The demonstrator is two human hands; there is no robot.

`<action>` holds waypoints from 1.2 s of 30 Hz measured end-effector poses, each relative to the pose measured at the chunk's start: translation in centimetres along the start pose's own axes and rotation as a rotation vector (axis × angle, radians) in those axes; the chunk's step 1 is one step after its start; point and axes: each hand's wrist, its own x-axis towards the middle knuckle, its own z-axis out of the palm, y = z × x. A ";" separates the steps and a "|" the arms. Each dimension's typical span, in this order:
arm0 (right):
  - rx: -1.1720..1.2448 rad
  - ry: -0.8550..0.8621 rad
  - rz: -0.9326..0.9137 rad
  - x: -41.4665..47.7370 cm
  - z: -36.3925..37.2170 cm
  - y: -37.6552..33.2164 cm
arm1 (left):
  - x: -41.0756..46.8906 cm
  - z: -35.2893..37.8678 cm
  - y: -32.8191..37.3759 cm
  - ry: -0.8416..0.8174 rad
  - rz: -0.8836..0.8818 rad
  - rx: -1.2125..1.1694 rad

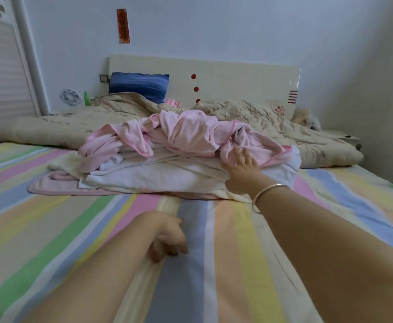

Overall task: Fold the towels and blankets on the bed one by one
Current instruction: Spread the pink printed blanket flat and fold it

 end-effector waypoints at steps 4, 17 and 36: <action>-0.150 0.086 -0.028 0.7 0.6 0.3 | 1.4 -0.3 -0.1 -0.127 -0.016 -0.042; 0.698 -0.445 0.002 -24.8 -4.6 -2.1 | -8.4 11.0 -1.3 0.638 0.125 -0.326; 0.377 -0.407 -0.008 -44.2 -12.1 3.2 | -26.9 18.8 0.1 0.811 0.239 0.284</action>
